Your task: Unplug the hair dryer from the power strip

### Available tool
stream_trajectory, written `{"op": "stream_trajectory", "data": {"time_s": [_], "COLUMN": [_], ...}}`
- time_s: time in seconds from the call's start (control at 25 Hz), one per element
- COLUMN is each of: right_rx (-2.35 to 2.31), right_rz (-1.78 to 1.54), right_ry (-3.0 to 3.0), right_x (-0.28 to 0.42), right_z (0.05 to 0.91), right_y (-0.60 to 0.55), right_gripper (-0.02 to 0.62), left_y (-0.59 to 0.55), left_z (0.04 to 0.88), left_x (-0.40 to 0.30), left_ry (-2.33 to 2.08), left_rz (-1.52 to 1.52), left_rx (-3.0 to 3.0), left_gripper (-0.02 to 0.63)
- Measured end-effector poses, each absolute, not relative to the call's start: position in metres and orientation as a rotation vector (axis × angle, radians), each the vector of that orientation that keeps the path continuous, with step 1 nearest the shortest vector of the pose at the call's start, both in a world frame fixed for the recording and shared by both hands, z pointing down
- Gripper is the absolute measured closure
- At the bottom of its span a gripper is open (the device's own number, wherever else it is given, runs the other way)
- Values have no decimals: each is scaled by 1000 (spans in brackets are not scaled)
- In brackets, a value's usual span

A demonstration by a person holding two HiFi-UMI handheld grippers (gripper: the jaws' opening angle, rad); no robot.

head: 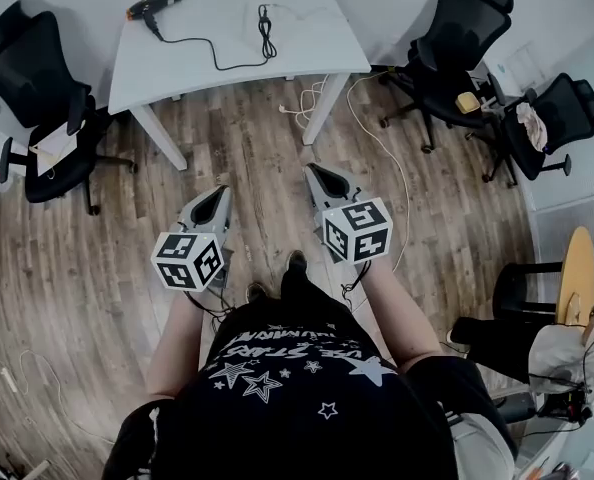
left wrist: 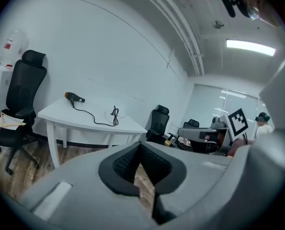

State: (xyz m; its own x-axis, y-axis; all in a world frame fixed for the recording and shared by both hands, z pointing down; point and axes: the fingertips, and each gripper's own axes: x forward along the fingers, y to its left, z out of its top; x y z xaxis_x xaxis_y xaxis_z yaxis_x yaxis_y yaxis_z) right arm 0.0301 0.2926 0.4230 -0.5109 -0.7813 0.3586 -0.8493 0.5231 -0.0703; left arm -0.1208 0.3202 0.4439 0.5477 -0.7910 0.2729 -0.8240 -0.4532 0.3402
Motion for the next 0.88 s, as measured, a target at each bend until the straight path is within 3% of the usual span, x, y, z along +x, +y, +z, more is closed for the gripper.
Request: {"op": "stream_trajectory", "data": {"time_s": [0.48,0.88], "right_rx": [1435,1382], "right_rz": [412,452], "right_ry": [-2496,-2558], "right_x": [30,42], "right_z": [441,446], "right_y": [291,187], "right_gripper": [586,586], "left_y": [324,250], "left_z": [464,475], "left_x": [-133,-130], "left_ry": [-1299,-1395], "left_rz": [139,170], "left_rx": [2319,2237], "left_gripper": [598,598]}}
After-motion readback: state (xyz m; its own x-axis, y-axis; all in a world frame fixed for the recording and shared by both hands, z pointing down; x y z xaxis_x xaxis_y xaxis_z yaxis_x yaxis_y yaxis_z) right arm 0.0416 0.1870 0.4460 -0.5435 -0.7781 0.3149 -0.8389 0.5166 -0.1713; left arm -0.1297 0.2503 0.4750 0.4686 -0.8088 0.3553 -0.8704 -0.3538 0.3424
